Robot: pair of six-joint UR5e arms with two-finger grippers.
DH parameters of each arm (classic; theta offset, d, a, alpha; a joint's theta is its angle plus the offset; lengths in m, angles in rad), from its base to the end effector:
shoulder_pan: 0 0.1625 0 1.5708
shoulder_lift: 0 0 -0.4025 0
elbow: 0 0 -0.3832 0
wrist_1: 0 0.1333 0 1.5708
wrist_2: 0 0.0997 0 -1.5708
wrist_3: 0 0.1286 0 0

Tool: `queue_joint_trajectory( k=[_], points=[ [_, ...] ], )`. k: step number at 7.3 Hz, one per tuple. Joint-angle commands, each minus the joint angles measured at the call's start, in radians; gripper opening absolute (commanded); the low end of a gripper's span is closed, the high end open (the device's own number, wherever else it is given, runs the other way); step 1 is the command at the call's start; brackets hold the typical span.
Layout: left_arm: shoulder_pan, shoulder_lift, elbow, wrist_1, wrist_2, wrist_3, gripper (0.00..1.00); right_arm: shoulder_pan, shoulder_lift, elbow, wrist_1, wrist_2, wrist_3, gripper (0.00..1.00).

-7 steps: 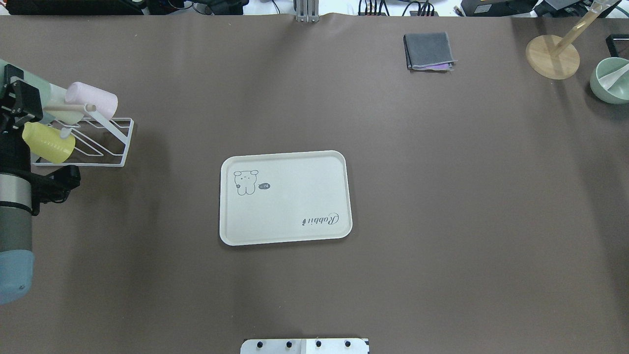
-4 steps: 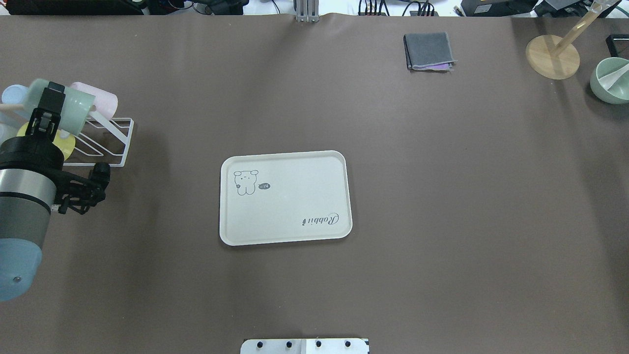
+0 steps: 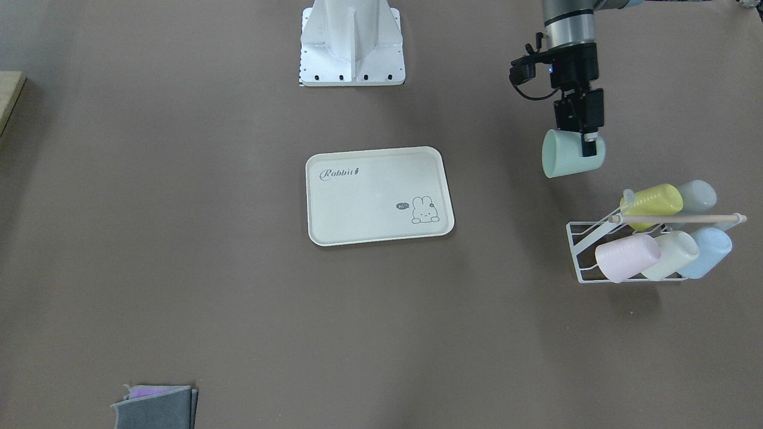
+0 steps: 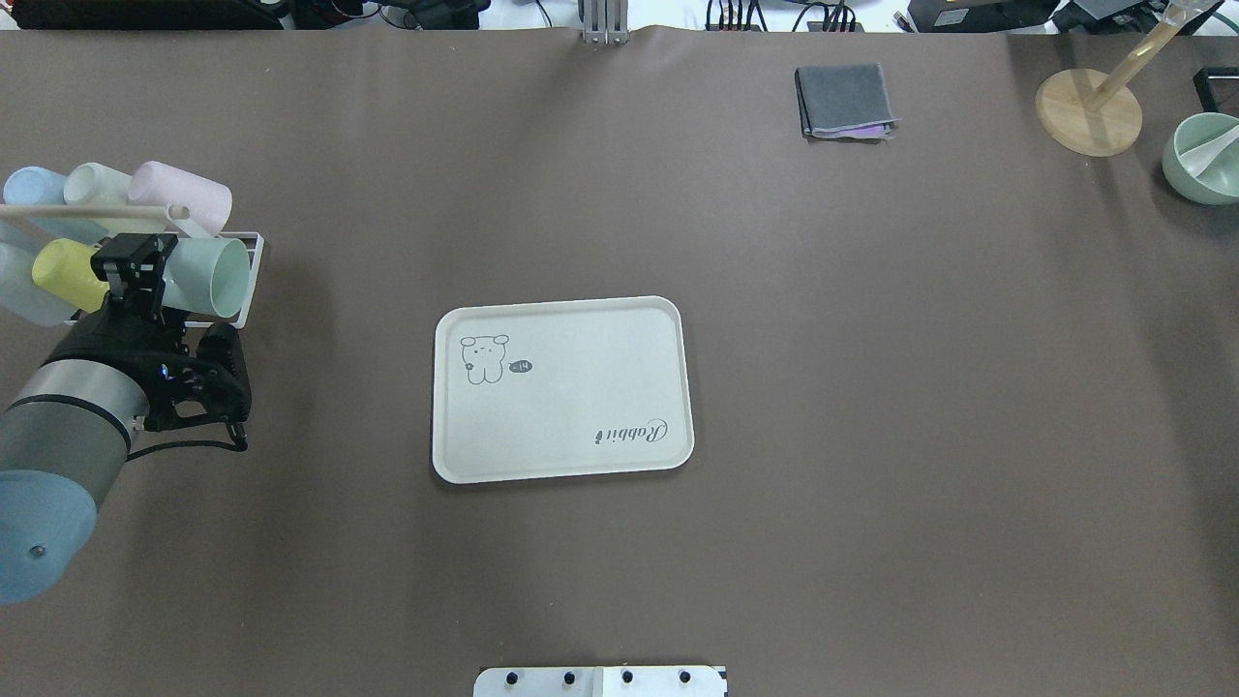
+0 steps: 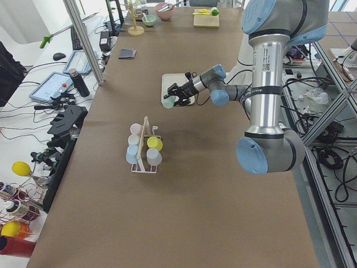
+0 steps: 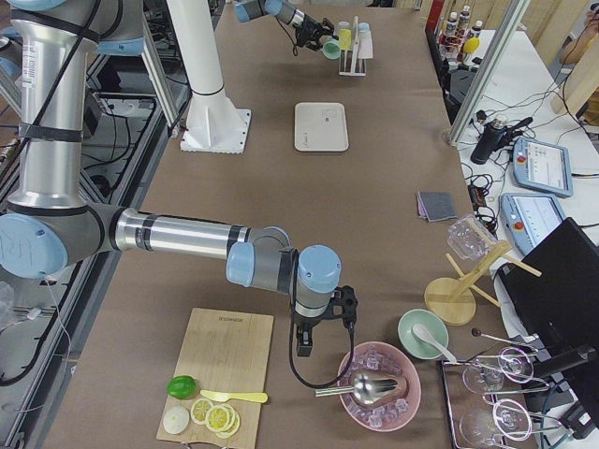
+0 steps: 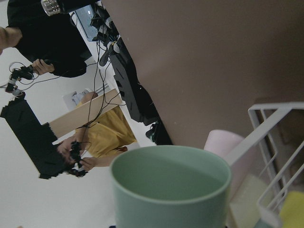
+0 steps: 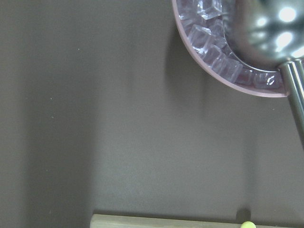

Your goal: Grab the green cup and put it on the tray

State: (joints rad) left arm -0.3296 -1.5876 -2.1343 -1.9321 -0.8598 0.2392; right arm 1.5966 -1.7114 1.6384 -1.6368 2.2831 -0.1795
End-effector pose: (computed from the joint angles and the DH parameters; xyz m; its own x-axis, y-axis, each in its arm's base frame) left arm 0.3694 -0.3559 0.3316 0.5913 0.5757 0.5647 -0.7173 0.0556 0.6945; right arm 0.0598 -0.4096 0.6992 0.7467 -0.0685 0.6616 0.1095 0.9938 -0.0208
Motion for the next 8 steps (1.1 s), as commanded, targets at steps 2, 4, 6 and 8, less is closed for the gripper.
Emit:
queue_joint_trajectory(
  k=[2,4,6,8],
  points=[
    [0.031,-0.127,0.045,-0.172,-0.078,-0.134,0.00,0.000,-0.004,0.000,0.000,-0.001,0.002,1.00],
    [0.034,-0.152,0.059,-0.289,-0.140,-0.477,0.00,0.000,-0.004,0.001,0.000,0.001,0.003,1.00],
    [0.034,-0.236,0.118,-0.394,-0.241,-0.588,0.00,-0.001,0.003,0.003,0.000,-0.001,0.003,1.00],
    [0.034,-0.239,0.255,-0.685,-0.242,-0.734,0.00,-0.001,0.004,0.001,0.000,-0.002,0.003,1.00]
  ],
)
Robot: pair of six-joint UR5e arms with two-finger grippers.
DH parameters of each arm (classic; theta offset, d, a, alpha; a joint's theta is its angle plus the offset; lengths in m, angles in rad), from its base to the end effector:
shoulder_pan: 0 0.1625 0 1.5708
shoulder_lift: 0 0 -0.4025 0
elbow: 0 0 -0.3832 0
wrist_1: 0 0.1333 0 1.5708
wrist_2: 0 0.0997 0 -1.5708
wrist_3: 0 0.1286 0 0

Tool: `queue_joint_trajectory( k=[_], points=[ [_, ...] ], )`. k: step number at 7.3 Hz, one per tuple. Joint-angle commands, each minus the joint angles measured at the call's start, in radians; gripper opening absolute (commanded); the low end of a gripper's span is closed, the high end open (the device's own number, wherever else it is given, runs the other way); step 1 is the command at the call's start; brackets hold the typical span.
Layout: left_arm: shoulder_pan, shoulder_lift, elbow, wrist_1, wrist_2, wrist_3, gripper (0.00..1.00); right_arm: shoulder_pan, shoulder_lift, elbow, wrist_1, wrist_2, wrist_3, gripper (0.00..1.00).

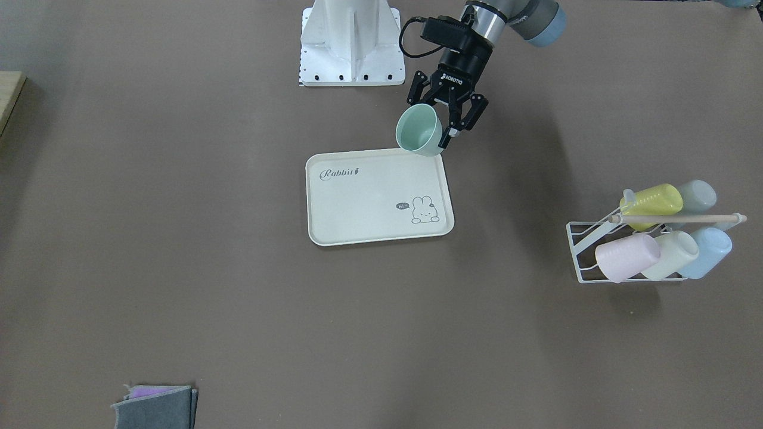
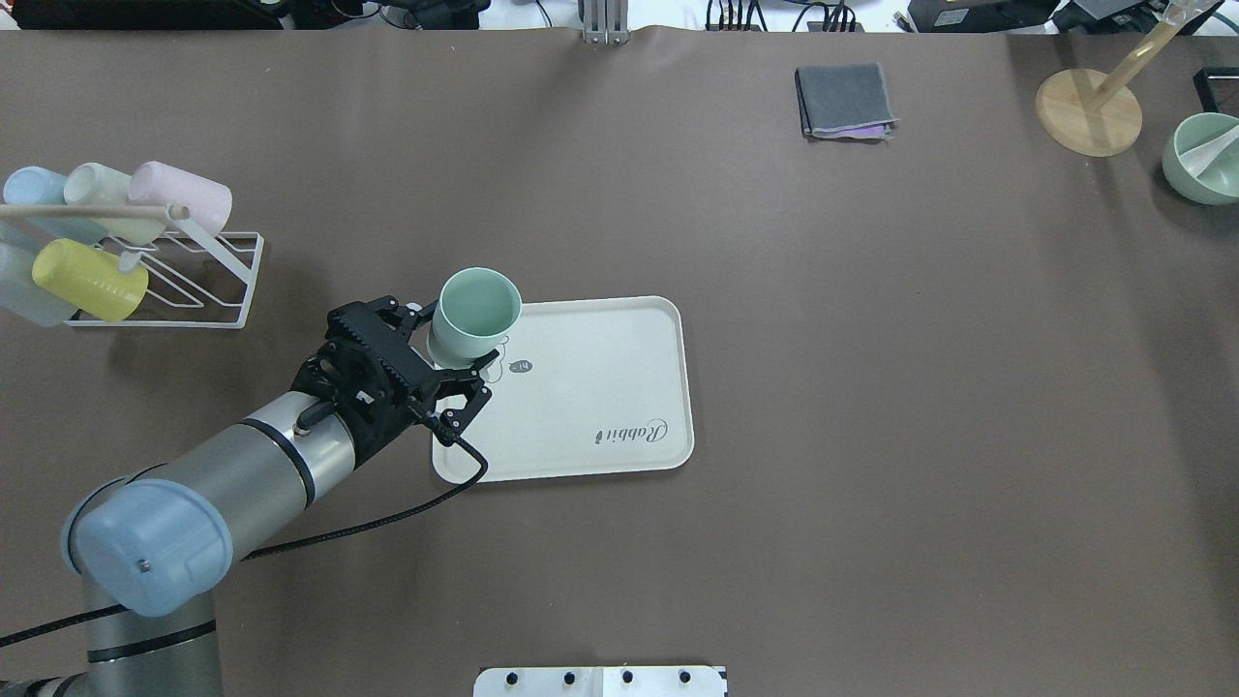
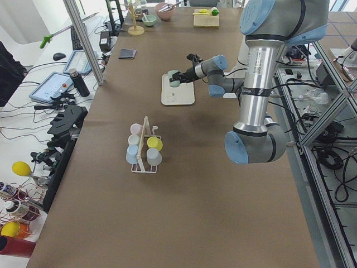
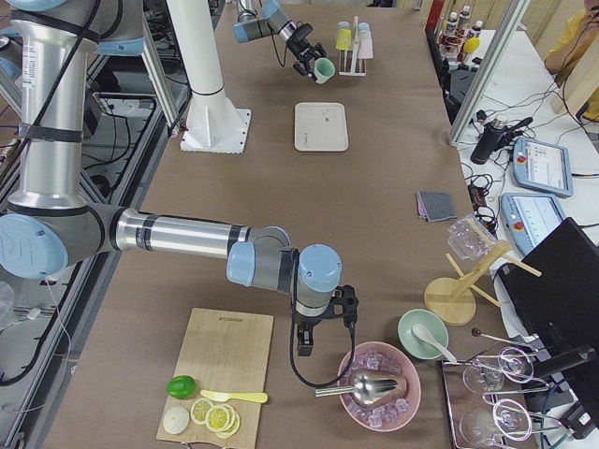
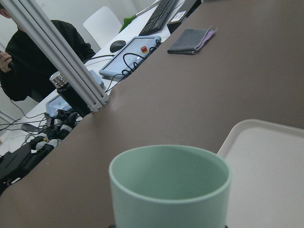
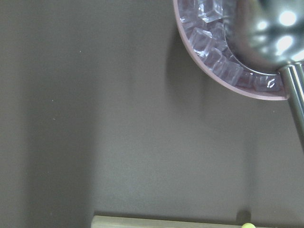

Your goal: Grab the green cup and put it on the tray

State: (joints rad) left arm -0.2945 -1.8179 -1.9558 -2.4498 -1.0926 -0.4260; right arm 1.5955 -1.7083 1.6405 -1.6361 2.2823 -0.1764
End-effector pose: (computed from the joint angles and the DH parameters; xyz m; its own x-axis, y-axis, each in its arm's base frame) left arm 0.4489 -0.3373 0.2336 0.6586 0.6451 -0.3875 0.2362 0.3117 0.9204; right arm 0.0595 -0.4117 0.6969 0.7476 -0.0702 0.6604 0.1084 0.9940 -0.0171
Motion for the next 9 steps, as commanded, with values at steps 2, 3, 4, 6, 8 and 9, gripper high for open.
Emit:
queue_joint_trajectory(
  k=[2,3,4,6,8,9],
  points=[
    [0.004,-0.073,0.206,-0.303,-0.010,-0.106,0.00,0.001,-0.001,-0.001,-0.001,-0.017,-0.002,1.00],
    [0.008,-0.165,0.368,-0.445,-0.012,-0.105,0.00,0.000,-0.001,-0.001,-0.001,-0.017,-0.002,1.00],
    [0.008,-0.216,0.459,-0.534,-0.012,-0.102,0.00,0.000,-0.001,-0.002,-0.001,-0.020,0.000,1.00],
    [0.008,-0.263,0.524,-0.555,-0.012,-0.105,0.00,-0.002,-0.001,-0.007,-0.001,-0.021,0.000,1.00],
    [0.015,-0.336,0.641,-0.618,-0.012,-0.103,0.00,-0.005,-0.001,-0.011,-0.001,-0.026,0.002,1.00],
    [0.017,-0.333,0.649,-0.620,-0.013,-0.100,0.00,-0.005,-0.001,-0.011,-0.001,-0.026,0.002,1.00]
  ],
)
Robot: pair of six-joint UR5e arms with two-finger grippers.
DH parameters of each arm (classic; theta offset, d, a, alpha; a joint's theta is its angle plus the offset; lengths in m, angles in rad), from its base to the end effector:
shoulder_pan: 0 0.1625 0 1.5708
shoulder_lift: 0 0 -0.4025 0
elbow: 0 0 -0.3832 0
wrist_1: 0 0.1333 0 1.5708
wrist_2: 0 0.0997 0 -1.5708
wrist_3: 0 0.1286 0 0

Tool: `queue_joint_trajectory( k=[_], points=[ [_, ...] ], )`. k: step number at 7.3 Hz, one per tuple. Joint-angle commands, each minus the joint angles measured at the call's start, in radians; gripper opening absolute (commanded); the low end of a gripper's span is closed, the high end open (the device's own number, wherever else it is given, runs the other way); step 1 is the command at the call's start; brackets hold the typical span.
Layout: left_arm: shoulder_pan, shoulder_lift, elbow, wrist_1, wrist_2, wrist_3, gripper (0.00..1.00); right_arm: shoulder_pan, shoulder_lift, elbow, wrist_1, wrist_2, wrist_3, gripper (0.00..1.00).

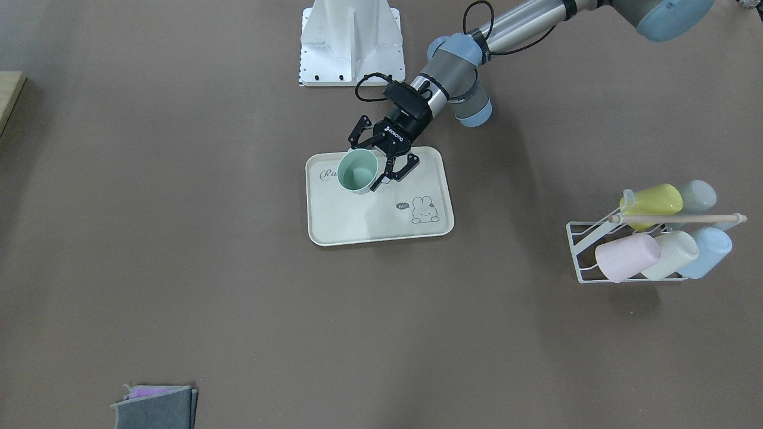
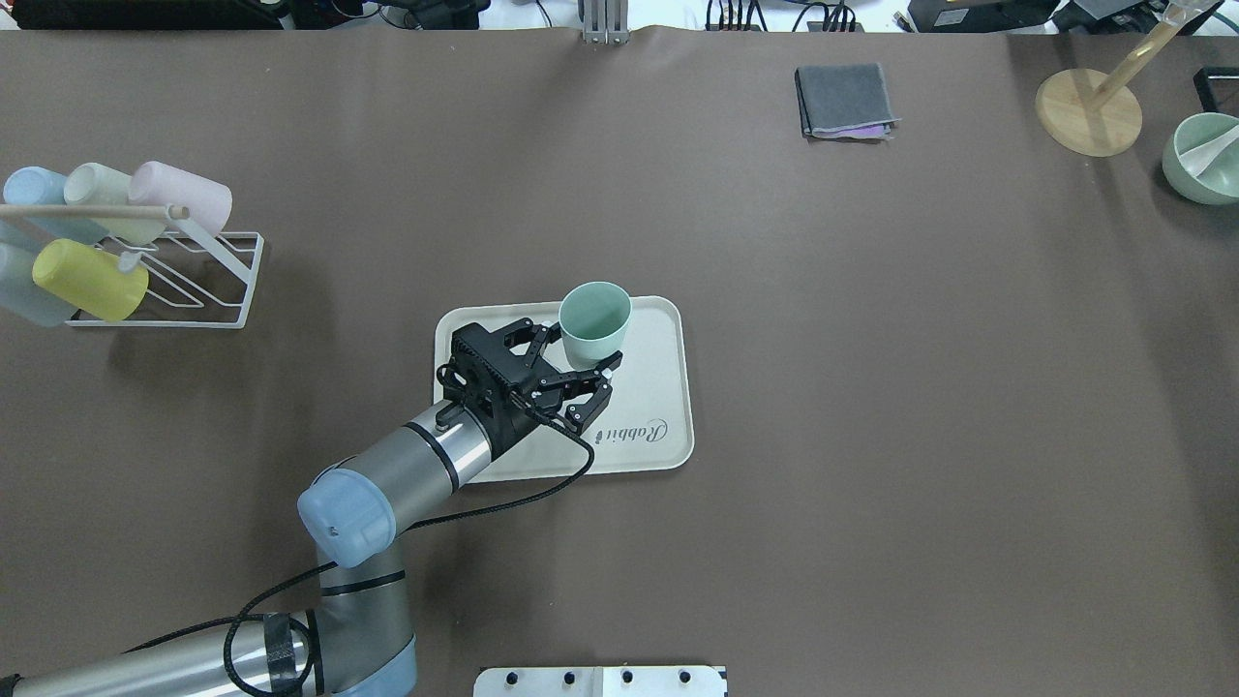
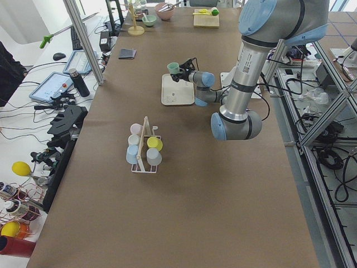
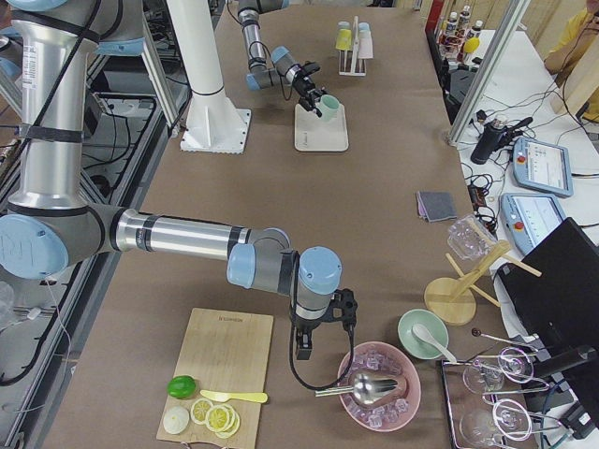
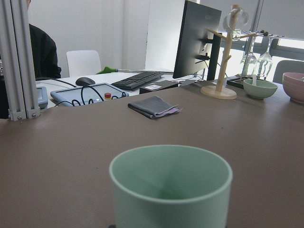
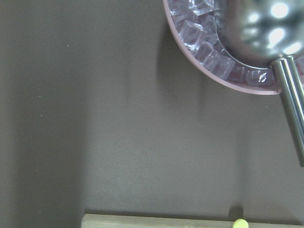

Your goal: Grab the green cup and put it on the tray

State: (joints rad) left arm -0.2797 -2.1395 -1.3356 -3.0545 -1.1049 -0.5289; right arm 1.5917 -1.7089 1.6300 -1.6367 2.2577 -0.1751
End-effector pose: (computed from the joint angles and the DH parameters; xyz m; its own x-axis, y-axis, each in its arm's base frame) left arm 0.5873 -0.3675 0.2515 0.4562 0.6715 -0.5839 0.5381 0.3145 0.7820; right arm 0.0603 -0.4097 0.7042 0.7629 -0.0663 0.6430 0.1140 0.9929 -0.0328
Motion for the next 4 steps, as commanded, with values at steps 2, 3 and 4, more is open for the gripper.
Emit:
queue_joint_trajectory(
  k=[2,3,4],
  points=[
    [-0.001,0.015,0.033,-0.014,-0.018,0.009,0.00,-0.001,0.000,-0.001,0.002,-0.001,-0.001,1.00],
    [0.001,0.024,0.048,-0.009,-0.013,0.009,0.00,-0.002,0.000,-0.001,0.000,-0.001,0.000,1.00],
    [0.002,0.024,0.077,-0.007,-0.012,0.009,0.00,-0.005,0.000,-0.001,0.000,-0.001,-0.001,1.00]
  ],
)
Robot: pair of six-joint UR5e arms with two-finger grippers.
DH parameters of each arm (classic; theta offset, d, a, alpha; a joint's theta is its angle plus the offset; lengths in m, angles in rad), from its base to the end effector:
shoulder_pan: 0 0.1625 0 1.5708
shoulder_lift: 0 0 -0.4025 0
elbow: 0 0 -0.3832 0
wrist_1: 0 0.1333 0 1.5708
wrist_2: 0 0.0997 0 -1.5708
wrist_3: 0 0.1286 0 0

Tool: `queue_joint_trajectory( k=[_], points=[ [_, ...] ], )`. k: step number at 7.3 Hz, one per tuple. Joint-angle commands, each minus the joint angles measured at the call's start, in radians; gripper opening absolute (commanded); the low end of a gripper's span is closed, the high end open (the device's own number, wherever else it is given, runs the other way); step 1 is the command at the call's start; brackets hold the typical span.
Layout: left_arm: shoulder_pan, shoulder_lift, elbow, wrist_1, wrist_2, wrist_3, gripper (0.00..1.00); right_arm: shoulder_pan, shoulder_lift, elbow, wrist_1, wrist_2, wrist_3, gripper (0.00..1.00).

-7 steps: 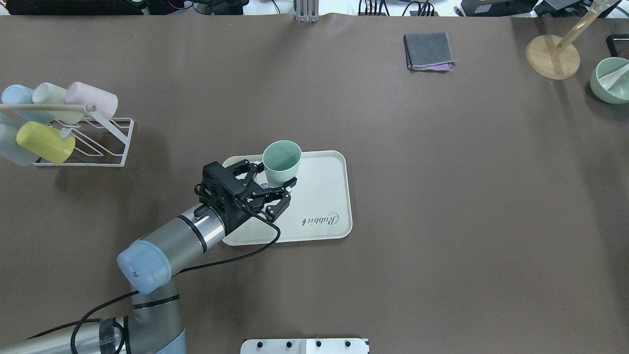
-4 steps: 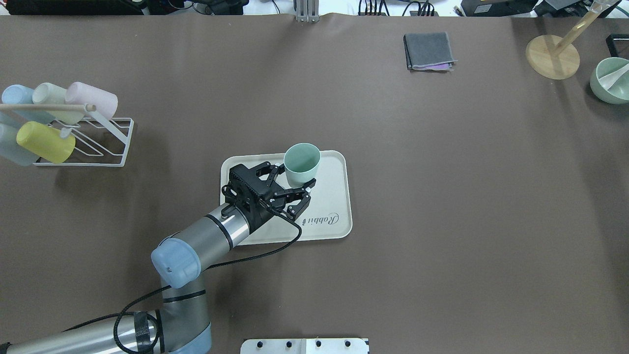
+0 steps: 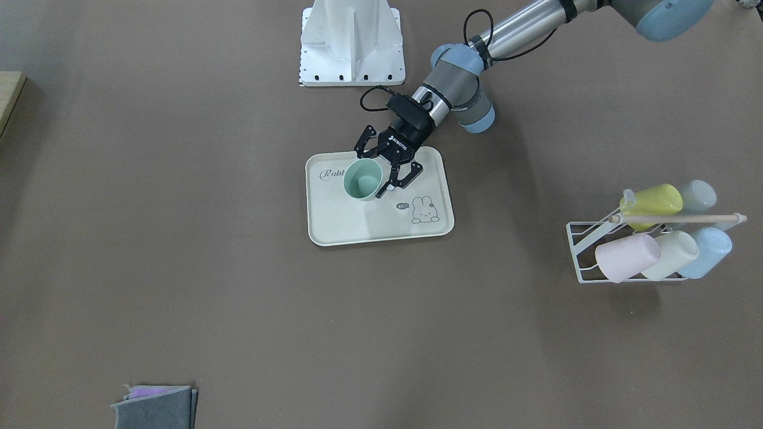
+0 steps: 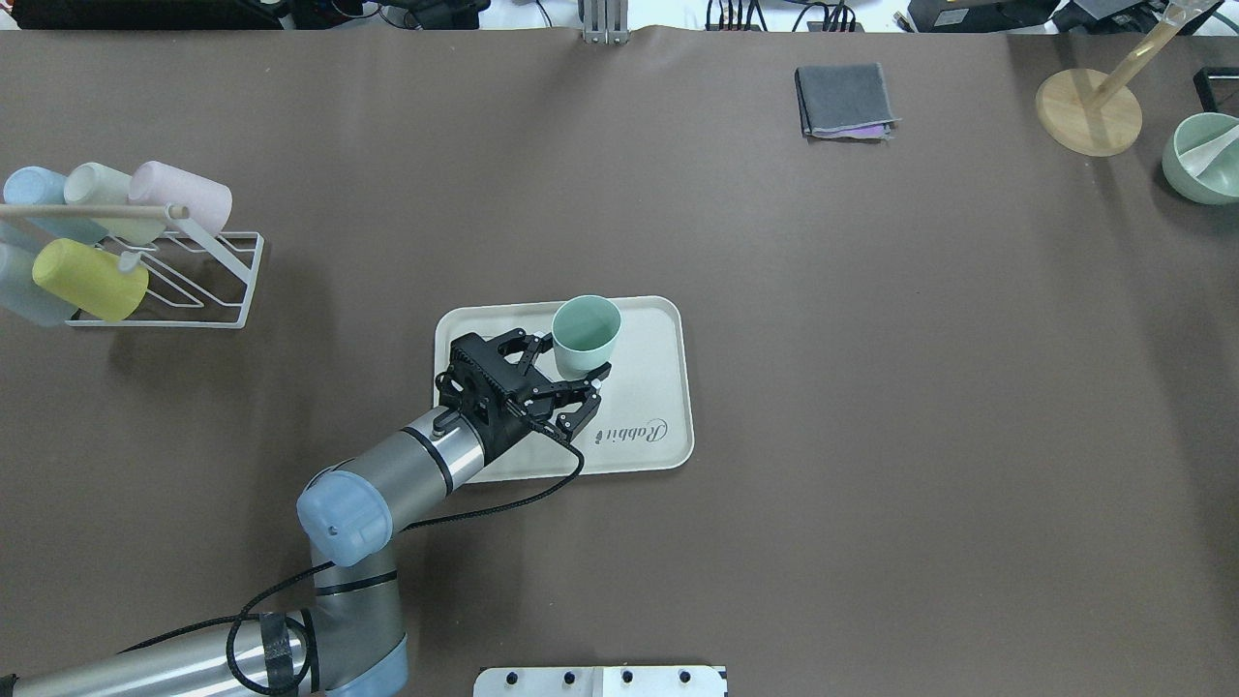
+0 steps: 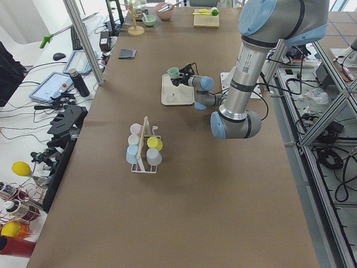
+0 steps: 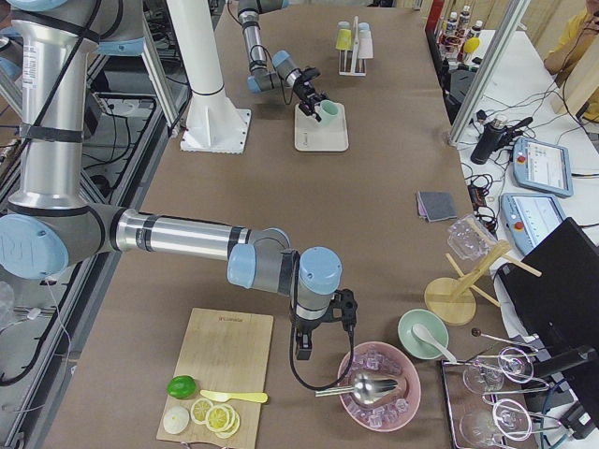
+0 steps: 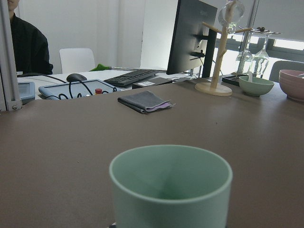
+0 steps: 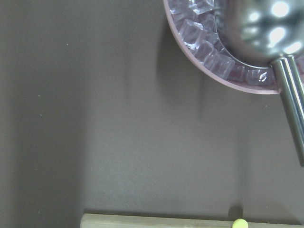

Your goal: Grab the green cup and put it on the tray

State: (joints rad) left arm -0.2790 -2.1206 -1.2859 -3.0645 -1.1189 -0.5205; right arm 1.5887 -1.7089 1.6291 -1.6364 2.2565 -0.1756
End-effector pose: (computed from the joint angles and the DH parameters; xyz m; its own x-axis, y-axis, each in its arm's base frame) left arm 0.5969 -0.3681 0.2858 0.4835 0.6734 -0.5593 0.4840 0.3267 0.8118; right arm 0.0592 -0.4098 0.7046 0.7634 -0.0689 0.6422 0.1175 0.9925 -0.0332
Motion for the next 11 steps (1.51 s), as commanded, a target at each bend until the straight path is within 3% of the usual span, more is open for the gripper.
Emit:
queue_joint_trajectory(
  k=[1,4,5,7,11],
  points=[
    [0.003,0.002,0.042,0.003,0.005,0.000,0.00,-0.004,0.000,0.000,0.000,-0.002,-0.001,1.00],
    [0.003,-0.001,0.042,-0.008,0.005,0.000,0.00,-0.009,0.000,0.000,0.001,-0.009,0.001,1.00],
    [0.003,-0.004,0.042,-0.007,0.007,0.000,0.19,-0.009,0.000,0.000,0.001,-0.009,0.001,1.00],
    [0.012,-0.001,0.037,-0.005,0.008,0.000,0.98,-0.009,0.000,0.000,0.001,-0.009,0.001,1.00],
    [0.040,0.125,-0.137,-0.007,0.077,0.000,0.98,-0.009,0.020,-0.034,0.001,-0.009,0.001,1.00]
  ],
)
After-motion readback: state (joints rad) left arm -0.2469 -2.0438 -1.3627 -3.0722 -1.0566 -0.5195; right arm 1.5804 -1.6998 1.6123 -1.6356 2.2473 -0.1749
